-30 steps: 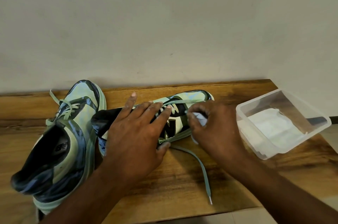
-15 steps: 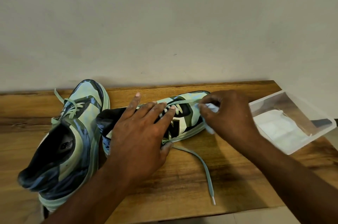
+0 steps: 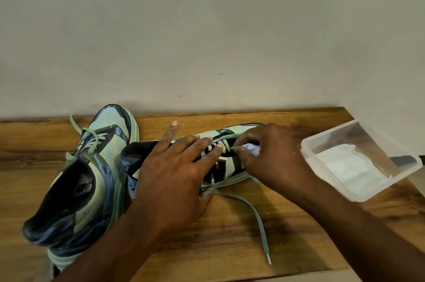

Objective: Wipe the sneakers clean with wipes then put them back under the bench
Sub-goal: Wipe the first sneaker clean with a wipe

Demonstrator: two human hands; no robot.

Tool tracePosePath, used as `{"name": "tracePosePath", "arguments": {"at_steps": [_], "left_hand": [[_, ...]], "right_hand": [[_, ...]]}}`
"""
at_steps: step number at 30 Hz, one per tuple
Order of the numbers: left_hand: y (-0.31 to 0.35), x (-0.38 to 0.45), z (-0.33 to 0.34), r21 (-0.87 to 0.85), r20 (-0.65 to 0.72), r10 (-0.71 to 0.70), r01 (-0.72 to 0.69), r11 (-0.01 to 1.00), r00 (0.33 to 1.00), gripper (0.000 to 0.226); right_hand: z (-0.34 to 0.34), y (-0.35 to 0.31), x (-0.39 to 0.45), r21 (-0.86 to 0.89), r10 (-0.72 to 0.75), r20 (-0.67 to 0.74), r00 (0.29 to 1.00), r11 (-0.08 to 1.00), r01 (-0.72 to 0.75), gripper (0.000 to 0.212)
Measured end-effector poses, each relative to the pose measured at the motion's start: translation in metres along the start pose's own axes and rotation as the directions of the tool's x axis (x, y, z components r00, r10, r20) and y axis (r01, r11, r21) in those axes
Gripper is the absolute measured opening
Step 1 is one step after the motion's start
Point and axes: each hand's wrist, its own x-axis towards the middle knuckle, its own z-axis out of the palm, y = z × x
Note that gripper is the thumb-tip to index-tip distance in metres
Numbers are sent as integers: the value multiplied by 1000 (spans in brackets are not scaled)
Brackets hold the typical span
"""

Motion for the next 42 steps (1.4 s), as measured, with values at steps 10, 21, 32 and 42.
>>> {"name": "tracePosePath", "arguments": {"at_steps": [10,21,32,42], "left_hand": [[-1,-1,-1,0,17,13,-13,1000,1000,82],[-1,-1,-1,-7,25,9,-9,1000,1000,81],[-2,-2,-2,-10,34,11,-11,1000,999,81],[-1,-3,-3,-1,45,16,-16,1000,999,80]], "right_hand": [[3,-5,5,-58,-13,51,999,998,16,7],[-4,-2,18,-232,-80,142,987,966,111,8],[-6,-2,23,-251,-64,87,994,964,84,10],[-7,2,25,-274,-149,122,981,945,178,12]]}}
